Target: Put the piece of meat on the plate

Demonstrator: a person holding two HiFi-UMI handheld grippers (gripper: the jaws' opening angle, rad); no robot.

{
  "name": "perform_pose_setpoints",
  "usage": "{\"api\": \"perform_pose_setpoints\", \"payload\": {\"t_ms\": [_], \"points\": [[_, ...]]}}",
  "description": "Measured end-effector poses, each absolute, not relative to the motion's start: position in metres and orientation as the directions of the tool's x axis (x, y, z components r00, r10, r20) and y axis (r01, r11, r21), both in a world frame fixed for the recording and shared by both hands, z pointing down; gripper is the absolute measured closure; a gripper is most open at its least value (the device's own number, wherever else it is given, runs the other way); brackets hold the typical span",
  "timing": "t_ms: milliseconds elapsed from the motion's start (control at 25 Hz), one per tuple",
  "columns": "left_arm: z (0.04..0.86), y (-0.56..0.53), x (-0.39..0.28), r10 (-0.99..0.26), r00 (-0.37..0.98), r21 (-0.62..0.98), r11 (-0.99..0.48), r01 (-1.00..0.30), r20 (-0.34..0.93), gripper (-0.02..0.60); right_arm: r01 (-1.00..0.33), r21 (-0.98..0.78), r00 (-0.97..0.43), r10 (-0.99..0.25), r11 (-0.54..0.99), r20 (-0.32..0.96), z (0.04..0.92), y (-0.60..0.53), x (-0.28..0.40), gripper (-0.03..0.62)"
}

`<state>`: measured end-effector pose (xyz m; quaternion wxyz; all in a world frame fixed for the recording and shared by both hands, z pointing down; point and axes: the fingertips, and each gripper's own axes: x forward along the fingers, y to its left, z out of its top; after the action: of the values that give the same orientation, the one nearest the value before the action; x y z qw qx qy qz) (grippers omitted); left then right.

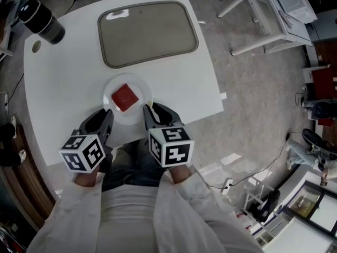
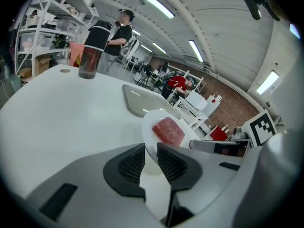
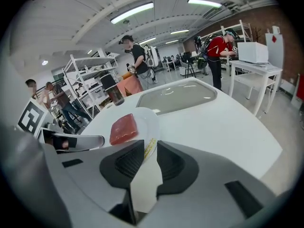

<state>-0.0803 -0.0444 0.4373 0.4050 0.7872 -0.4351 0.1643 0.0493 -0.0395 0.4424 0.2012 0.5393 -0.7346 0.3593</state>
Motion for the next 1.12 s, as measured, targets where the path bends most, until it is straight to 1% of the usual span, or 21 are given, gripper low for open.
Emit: {"api": "perform_pose_setpoints", "payload": {"t_ms": [280,480,1120], "points": [[0.422,-0.061,-0.066,-0.567,0.568,0.478,-0.318,-0.819,0.596,0.499,-0.935,-0.318,-0.339,-0.669,0.16,0.661,0.43,-0.056,0.063,0.502],[0.416,-0.088,-0.055,-0.586,0.554,0.475,-0.302,-0.826,0.592,0.499,-0.927,-0.329,-0.36,-0.667,0.178,0.653,0.424,-0.085,0.075,0.502],[0.421,-0.213,0.001,-0.644,0.496,0.465,-0.236,-0.853,0.583,0.499,-0.905,-0.325,-0.425,-0.626,0.276,0.653,0.429,-0.22,0.13,0.502]]}}
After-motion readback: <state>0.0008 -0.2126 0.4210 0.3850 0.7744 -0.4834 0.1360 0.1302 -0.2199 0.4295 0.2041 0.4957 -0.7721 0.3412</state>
